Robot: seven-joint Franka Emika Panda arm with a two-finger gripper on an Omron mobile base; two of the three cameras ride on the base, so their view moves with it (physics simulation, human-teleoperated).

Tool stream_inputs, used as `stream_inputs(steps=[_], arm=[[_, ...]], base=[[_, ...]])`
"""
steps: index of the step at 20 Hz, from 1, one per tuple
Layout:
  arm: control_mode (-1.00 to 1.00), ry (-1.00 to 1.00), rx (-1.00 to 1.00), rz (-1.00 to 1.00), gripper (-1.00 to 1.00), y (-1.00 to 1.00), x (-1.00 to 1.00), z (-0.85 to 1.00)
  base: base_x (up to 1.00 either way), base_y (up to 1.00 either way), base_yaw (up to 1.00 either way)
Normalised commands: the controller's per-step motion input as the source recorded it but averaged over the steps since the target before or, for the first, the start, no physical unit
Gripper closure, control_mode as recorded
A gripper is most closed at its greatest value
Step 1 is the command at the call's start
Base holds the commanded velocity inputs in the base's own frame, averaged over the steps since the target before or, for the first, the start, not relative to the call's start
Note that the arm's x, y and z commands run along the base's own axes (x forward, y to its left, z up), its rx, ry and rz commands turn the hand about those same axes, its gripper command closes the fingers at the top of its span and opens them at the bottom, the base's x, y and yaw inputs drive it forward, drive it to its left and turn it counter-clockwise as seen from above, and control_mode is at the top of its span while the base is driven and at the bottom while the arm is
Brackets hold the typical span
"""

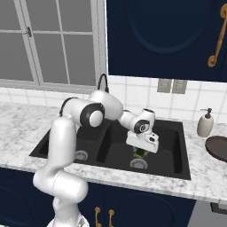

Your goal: Pick the pan and sponge and place them into the sink. Then turn on the water.

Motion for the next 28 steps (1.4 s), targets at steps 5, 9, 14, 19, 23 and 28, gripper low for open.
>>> stream_inputs(steps=[5, 9, 14, 19, 23, 28], arm=[[-1.00, -0.01, 0.00, 0.00, 1.00, 0.12, 0.00, -0.61], [-1.00, 0.00, 0.00, 0.00, 1.00, 0.21, 0.00, -0.53], [-1.00, 0.00, 0.00, 0.00, 1.00, 0.03, 0.00, -0.53], [-1.00, 0.00, 0.00, 0.00, 1.00, 0.00, 0.08, -0.25], [-1.00, 0.01, -0.01, 0.00, 1.00, 0.02, 0.00, 0.00], [-1.00, 0.00, 0.00, 0.00, -1.00, 0.18, 0.08, 0.00]], base=[[0.00, 0.00, 0.00], [0.00, 0.00, 0.00], [0.00, 0.00, 0.00], [0.00, 0.00, 0.00], [0.00, 0.00, 0.00], [0.00, 0.00, 0.00]])
